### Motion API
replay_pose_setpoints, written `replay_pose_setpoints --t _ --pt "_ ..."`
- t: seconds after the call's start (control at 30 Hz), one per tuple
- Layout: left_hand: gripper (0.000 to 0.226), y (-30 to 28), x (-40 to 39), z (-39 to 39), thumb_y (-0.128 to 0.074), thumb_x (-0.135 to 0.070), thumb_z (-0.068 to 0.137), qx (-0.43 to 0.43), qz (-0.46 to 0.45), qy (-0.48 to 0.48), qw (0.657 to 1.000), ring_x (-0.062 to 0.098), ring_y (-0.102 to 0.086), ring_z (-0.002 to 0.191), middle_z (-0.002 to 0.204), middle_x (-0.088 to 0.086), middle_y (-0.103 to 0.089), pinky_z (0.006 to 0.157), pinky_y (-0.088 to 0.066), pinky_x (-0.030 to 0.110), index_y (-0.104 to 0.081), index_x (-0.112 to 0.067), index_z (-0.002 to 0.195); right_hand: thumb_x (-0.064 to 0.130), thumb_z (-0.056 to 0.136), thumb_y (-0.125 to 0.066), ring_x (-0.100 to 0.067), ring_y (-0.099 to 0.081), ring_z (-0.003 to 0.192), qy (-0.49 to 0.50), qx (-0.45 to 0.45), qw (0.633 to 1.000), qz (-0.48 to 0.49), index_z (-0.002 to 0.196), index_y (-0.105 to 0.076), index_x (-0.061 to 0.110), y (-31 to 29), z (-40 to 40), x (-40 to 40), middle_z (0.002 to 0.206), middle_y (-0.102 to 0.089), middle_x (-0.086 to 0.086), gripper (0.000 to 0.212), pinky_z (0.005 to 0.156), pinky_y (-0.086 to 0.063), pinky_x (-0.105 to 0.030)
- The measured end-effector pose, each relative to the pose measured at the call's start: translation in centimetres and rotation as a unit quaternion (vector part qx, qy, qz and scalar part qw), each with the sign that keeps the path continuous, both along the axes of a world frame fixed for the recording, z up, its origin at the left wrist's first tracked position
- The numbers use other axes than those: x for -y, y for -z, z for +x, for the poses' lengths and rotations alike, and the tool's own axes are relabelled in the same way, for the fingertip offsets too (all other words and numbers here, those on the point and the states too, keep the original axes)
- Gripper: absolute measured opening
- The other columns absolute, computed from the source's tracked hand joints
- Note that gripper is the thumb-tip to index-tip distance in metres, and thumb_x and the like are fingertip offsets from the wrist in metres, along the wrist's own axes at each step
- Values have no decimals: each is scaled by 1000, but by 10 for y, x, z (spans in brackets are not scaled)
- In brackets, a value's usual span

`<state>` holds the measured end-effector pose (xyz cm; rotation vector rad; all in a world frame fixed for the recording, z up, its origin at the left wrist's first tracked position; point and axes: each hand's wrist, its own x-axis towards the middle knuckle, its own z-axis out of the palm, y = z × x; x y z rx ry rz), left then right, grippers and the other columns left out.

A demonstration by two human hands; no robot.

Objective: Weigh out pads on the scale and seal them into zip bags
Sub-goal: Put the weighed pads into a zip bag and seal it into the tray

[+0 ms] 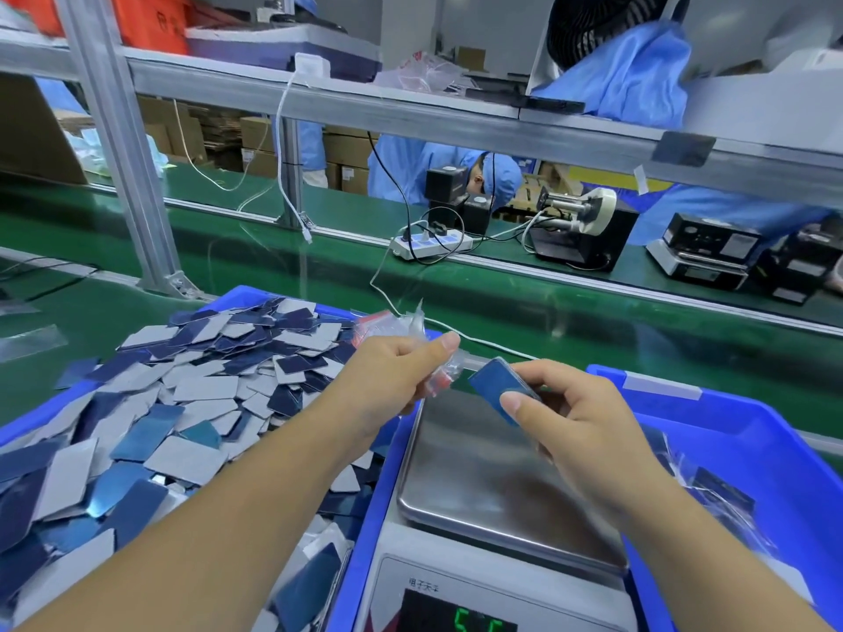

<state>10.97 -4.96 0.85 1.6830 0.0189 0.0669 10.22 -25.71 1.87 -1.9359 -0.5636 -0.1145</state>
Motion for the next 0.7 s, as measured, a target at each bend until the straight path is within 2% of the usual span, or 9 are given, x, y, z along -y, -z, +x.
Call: replay_pose_setpoints --t 0.1,0.23,0.3,0.37,0.43,0.5,0.6,0.7 --pt "52 -2 5 -3 -62 -70 67 4 -25 31 999 8 -36 47 52 -8 -48 48 -32 18 -56 -18 63 32 80 -63 -1 -47 51 -12 -17 1000 20 95 -72 38 -1 -1 -3 59 -59 19 18 51 -35 -10" --pt "51 -3 8 -6 -62 -69 65 23 -40 55 997 11 -35 50 56 -1 -43 51 -32 20 -61 -18 63 33 81 -63 -4 -44 50 -11 -30 999 30 94 -72 41 1 -2 -6 55 -57 18 18 50 -35 -16" --pt "68 -3 8 -6 -63 -65 71 37 -37 64 997 12 -34 52 59 3 -42 53 -31 22 -63 3 78 32 80 -63 -10 -42 49 -10 -44 998 49 93 -73 39 1 -3 -7 55 -56 13 17 46 -35 -22" --pt "72 -3 8 -7 -68 -61 82 52 -34 77 995 13 -33 54 64 7 -40 55 -30 23 -62 11 91 30 80 -64 -13 -41 48 -12 -58 996 64 93 -74 36 1 -3 -8 55 -56 11 17 43 -35 -23" --pt "56 -3 8 -8 -66 -53 84 62 -26 90 994 12 -34 55 63 3 -42 56 -31 23 -70 2 93 30 80 -64 -14 -41 47 -14 -71 994 76 92 -74 34 0 -3 -8 54 -55 10 16 42 -35 -23" --pt "51 -2 8 -8 -64 -46 83 64 -25 106 992 11 -33 55 61 -1 -41 56 -29 25 -71 1 100 30 79 -64 -16 -42 47 -11 -84 993 86 91 -75 33 -1 -3 -9 55 -56 9 16 42 -35 -23" --pt "43 0 7 -8 -67 -38 84 66 -41 128 989 11 -31 56 66 5 -41 55 -26 25 -72 -4 109 28 78 -66 -18 -42 47 -20 -102 990 98 92 -76 29 -1 -3 -8 58 -58 1 18 42 -35 -22" --pt "25 -2 8 -9 -71 -32 80 66 -60 123 988 8 -36 53 61 -4 -48 52 -32 18 -77 -18 100 25 76 -69 -18 -41 46 -51 -126 986 98 98 -74 26 -3 -4 -9 61 -59 -6 23 41 -34 -23"
